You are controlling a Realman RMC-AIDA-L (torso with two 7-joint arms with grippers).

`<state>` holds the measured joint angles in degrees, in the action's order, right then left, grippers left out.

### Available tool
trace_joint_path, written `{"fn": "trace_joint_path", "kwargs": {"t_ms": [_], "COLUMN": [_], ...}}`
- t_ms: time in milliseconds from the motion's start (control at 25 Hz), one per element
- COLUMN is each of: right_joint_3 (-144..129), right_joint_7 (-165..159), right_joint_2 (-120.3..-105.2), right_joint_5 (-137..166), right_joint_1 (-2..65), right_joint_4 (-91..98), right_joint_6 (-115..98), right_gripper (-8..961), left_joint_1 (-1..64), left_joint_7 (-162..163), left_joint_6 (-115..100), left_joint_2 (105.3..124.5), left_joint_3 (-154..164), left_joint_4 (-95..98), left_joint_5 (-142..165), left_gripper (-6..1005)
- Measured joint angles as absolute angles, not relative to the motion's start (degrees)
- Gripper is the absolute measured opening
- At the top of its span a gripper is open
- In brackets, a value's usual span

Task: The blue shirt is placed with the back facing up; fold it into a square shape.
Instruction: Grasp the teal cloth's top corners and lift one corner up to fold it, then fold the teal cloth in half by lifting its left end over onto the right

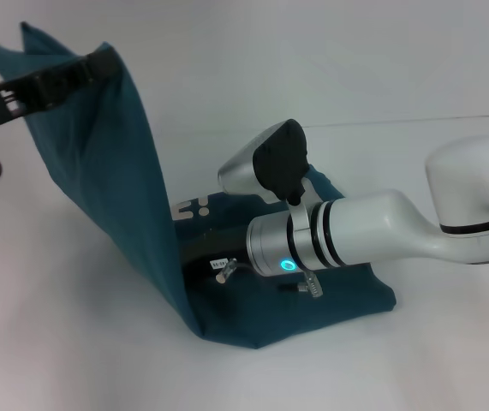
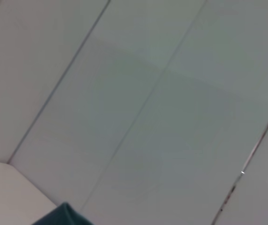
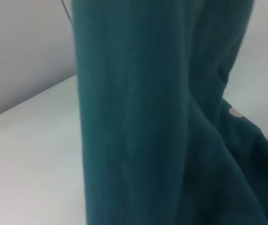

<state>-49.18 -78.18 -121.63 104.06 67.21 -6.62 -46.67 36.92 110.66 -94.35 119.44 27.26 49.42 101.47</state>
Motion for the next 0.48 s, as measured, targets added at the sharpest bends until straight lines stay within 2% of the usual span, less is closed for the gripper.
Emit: {"fn": "trace_joint_path", "kwargs": {"t_ms": [200, 480], "right_joint_3": [-49.1, -48.5], "right_joint_7": [-78.2, -77.4], "right_joint_2": [-121.63, -121.54], "right_joint_5": [104.1, 103.7], "right_joint_1": [67.1, 63.1], "right_joint_4": [-7.2, -5.0], "right_joint_6": [-46.8, -46.2], "right_gripper": [20, 21], "left_joint_1": [38.1, 37.9], "left_joint_7": [109.8, 108.4], "left_joint_6": [-92.6, -92.0], "left_joint_2": [119.50, 120.02], "left_joint_3": [28.7, 28.8], "left_joint_4": [47.7, 47.3], "left_joint_5": [101.4, 100.9], "left_gripper": [12, 13]}}
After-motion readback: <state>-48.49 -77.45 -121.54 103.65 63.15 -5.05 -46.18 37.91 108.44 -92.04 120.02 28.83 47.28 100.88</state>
